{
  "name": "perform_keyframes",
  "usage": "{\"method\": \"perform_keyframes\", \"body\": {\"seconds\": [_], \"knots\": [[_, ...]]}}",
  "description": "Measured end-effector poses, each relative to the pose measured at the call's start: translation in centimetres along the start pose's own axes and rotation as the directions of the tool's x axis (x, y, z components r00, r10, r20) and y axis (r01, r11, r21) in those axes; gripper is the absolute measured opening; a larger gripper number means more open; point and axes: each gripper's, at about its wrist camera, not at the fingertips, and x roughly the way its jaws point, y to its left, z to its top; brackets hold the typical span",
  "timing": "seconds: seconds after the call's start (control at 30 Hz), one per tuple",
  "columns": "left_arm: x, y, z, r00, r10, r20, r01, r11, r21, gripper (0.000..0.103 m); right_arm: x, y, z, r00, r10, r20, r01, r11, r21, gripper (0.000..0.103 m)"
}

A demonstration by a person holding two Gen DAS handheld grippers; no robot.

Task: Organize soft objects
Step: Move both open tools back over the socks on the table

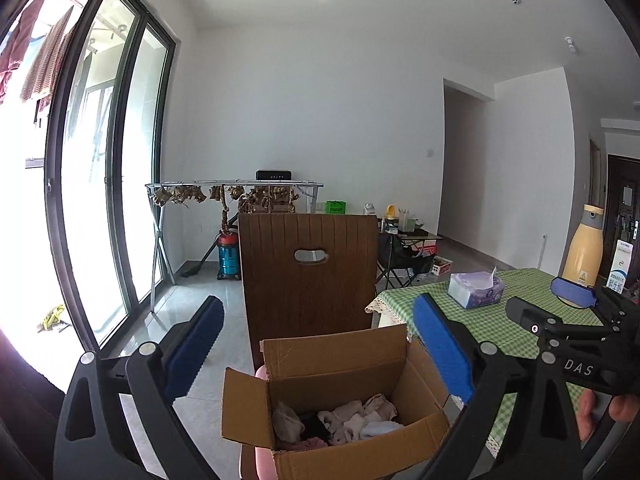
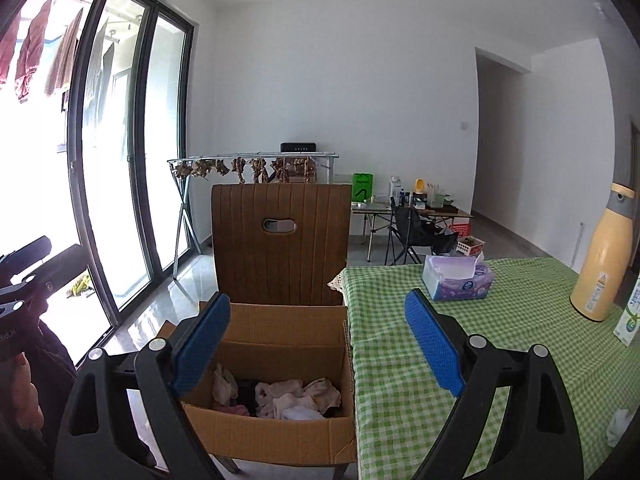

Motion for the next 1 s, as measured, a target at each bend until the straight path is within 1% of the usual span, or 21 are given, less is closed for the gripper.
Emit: {"method": "perform_keyframes", "body": {"seconds": [0.17,0.3,0.43,0.53,0.67,0.73,0.83,1.0], "knots": [[-0.9,-1.8,0.0,0.998,-0.06,0.006,0.06,0.998,0.009,0.095,-1.9,-2.5,-0.7,0.998,-0.065,0.005,0.065,0.997,0.03,0.085],[-1.1,-3.9,-0.3,0.993,-0.114,0.006,0.114,0.993,0.02,0.095,-4.0,-5.0,-1.6,0.991,-0.135,0.002,0.135,0.99,0.048,0.086],[-0.8,-6.4,-0.9,0.983,-0.184,-0.018,0.185,0.982,0.048,0.095,-6.1,-7.9,-2.7,0.977,-0.214,-0.011,0.214,0.974,0.07,0.086],[-0.8,-8.6,-1.2,0.973,-0.23,-0.018,0.231,0.971,0.065,0.095,-7.8,-10.7,-3.9,0.96,-0.276,-0.034,0.278,0.956,0.097,0.086],[-0.7,-12.1,-1.6,0.951,-0.307,-0.034,0.309,0.949,0.07,0.095,-10.7,-14.4,-5.7,0.929,-0.365,-0.062,0.37,0.92,0.126,0.086],[-0.8,-13.9,-1.8,0.941,-0.337,-0.038,0.339,0.938,0.076,0.095,-12.3,-16.4,-6.7,0.908,-0.411,-0.077,0.418,0.898,0.141,0.086],[-1.0,-16.5,-2.3,0.917,-0.396,-0.051,0.399,0.913,0.082,0.095,-14.7,-18.5,-7.9,0.872,-0.481,-0.096,0.49,0.859,0.146,0.086],[-1.5,-21.3,-3.3,0.871,-0.484,-0.079,0.49,0.865,0.105,0.095,-19.3,-22.0,-9.7,0.815,-0.568,-0.115,0.579,0.793,0.189,0.086]]}}
